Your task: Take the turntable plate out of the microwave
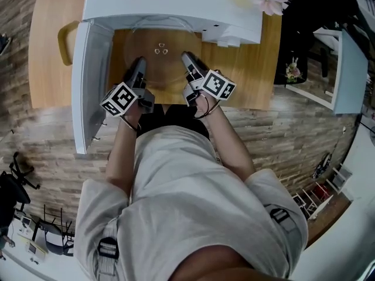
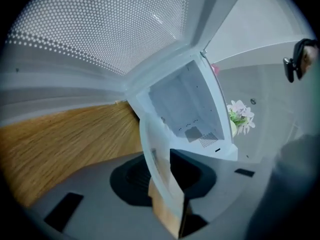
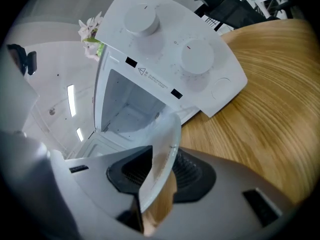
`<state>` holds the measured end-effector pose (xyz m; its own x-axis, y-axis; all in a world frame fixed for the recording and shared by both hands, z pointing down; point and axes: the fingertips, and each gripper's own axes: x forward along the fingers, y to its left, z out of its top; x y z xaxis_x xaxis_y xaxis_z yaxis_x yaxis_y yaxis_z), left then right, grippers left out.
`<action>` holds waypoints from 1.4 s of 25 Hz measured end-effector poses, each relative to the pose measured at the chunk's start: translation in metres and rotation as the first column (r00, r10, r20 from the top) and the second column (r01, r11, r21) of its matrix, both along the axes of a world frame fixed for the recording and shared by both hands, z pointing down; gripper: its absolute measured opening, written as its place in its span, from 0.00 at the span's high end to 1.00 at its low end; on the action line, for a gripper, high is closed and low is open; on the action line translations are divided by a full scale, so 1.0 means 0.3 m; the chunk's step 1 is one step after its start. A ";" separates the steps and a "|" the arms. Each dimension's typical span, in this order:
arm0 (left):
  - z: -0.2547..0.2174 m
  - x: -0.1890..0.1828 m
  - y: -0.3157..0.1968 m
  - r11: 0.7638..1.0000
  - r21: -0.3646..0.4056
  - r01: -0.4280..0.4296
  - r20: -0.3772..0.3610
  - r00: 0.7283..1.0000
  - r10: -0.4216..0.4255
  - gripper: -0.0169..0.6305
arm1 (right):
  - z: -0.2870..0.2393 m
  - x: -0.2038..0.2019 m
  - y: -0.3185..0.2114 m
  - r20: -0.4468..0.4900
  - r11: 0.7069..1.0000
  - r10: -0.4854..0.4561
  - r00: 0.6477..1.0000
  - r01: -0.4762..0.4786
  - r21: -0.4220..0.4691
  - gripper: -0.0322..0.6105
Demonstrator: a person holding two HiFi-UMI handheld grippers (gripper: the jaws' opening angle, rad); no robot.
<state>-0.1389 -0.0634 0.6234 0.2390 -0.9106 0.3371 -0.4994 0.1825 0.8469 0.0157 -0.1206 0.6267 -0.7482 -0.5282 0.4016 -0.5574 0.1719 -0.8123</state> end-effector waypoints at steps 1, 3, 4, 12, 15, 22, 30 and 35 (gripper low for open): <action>-0.002 0.004 0.008 1.000 -0.001 0.011 -0.001 1.000 -0.011 0.80 | -0.003 0.000 -0.001 0.001 1.000 -0.011 1.000 0.011 0.002 0.75; 0.001 -0.003 0.025 0.999 -0.007 0.036 0.011 0.999 -0.036 0.80 | -0.008 -0.006 -0.001 0.005 0.999 -0.035 0.999 0.035 0.005 0.75; 0.003 -0.006 0.033 0.999 -0.008 0.048 0.014 0.999 -0.048 0.80 | -0.012 -0.009 0.000 0.007 0.999 -0.047 0.999 0.047 0.007 0.76; -0.010 0.002 0.092 0.992 -0.005 0.129 0.016 0.992 -0.129 0.79 | -0.017 -0.010 0.005 -0.009 0.991 -0.131 0.991 0.131 0.021 0.76; -0.026 0.017 0.107 0.988 0.010 0.156 -0.003 0.988 -0.156 0.79 | -0.015 -0.010 0.008 -0.015 0.986 -0.165 0.986 0.165 0.028 0.76; -0.046 0.019 0.164 0.977 0.013 0.211 0.000 0.977 -0.211 0.78 | -0.045 -0.030 0.035 -0.012 0.974 -0.221 0.975 0.222 0.041 0.76; -0.067 0.001 0.221 0.965 0.020 0.263 0.039 0.964 -0.263 0.78 | -0.064 -0.051 0.062 0.004 0.962 -0.268 0.963 0.268 0.044 0.76; -0.101 0.016 0.241 0.960 0.044 0.278 0.021 0.960 -0.279 0.78 | -0.092 -0.056 0.076 0.011 0.954 -0.293 0.956 0.292 0.068 0.76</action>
<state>-0.1341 0.0089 0.5932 -0.0344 -0.9529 0.3013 -0.4561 0.2832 0.8437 -0.0011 -0.0977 0.5991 -0.8814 -0.3095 0.3568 -0.4583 0.3774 -0.8047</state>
